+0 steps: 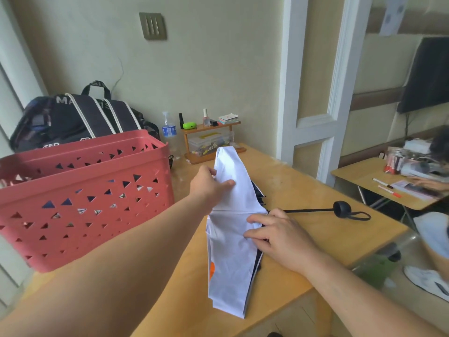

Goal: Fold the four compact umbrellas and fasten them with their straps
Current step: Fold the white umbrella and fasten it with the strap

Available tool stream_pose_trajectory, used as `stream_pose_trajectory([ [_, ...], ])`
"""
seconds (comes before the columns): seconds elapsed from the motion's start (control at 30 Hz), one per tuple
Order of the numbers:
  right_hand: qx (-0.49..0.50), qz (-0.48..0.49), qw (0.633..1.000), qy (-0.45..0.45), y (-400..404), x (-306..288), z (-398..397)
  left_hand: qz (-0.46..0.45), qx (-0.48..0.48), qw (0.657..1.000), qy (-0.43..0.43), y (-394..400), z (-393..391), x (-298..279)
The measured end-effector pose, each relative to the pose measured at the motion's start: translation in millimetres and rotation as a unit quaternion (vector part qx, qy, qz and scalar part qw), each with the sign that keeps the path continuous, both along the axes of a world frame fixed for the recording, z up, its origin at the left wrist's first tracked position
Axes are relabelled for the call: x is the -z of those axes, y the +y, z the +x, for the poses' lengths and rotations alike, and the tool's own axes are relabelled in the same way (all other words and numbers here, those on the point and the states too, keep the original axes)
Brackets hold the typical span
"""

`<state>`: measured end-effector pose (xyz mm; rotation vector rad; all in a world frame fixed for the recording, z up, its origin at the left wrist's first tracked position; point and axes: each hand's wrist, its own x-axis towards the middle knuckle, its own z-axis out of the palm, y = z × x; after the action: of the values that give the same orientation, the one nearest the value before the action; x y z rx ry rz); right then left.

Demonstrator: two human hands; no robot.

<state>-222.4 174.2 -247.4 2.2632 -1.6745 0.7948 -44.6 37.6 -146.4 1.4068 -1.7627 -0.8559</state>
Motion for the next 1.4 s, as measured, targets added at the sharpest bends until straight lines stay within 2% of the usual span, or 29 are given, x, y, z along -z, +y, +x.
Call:
stream_pose_trajectory([
  [0.07, 0.005, -0.012, 1.0, -0.011, 3.0, -2.1, 2.3, -0.029, 0.003, 0.999, 0.026, 7.3, 1.2, 2.0],
  [0.17, 0.005, -0.026, 0.999, -0.019, 7.0, -6.6, 4.6, -0.017, 0.045, 0.99, 0.135, 26.6, 7.6, 2.9],
  [0.3, 0.033, -0.015, 0.999, 0.026, 6.0, -11.3, 6.3, -0.055, 0.091, 0.974, 0.201, 51.3, 18.1, -5.3],
  [0.43, 0.066, 0.074, 0.99, 0.105, 13.1, -29.3, 20.2, -0.112, 0.106, 0.962, 0.225, 73.3, 24.8, -20.6],
  [0.53, 0.086, 0.152, 0.975, 0.135, 20.3, -37.9, 28.8, -0.115, 0.128, 0.959, 0.225, 92.0, 29.1, -21.5],
  [0.6, 0.091, 0.151, 0.982, 0.071, 32.0, -38.4, 31.8, -0.098, 0.133, 0.96, 0.224, 104.0, 34.5, -14.1],
  [0.67, 0.118, 0.085, 0.986, -0.084, 46.8, -44.1, 34.6, -0.095, 0.126, 0.962, 0.223, 113.9, 40.8, -4.3],
  [0.77, 0.138, -0.047, 0.931, -0.335, 67.9, -68.0, 43.7, -0.088, 0.107, 0.963, 0.23, 127.1, 49.1, 5.6],
  [0.87, 0.06, -0.08, 0.879, -0.467, 79.9, -98.9, 64.6, -0.1, 0.099, 0.967, 0.214, 140.4, 54.1, 14.1],
  [0.97, 0.017, -0.016, 0.885, -0.465, 82.0, -110.9, 85.0, -0.12, 0.096, 0.97, 0.186, 147.7, 56.9, 27.0],
  [1.1, 0.036, 0.028, 0.901, -0.431, 76.1, -101.1, 87.4, -0.121, 0.077, 0.98, 0.138, 149.2, 65.7, 46.7],
  [1.17, 0.039, 0.028, 0.877, -0.477, 74.6, -95.8, 86.4, -0.099, 0.065, 0.983, 0.139, 149.5, 72.4, 54.9],
  [1.27, 0.024, 0.032, 0.82, -0.57, 74.9, -86.9, 93.6, -0.082, 0.069, 0.985, 0.132, 149.5, 80.2, 64.5],
  [1.33, -0.001, 0.06, 0.814, -0.578, 77.7, -80.0, 99.4, -0.086, 0.095, 0.983, 0.13, 151.8, 83.6, 67.3],
  [1.4, -0.017, 0.093, 0.838, -0.537, 82.1, -72.3, 103.3, -0.083, 0.125, 0.978, 0.148, 155.2, 86.4, 68.6],
])
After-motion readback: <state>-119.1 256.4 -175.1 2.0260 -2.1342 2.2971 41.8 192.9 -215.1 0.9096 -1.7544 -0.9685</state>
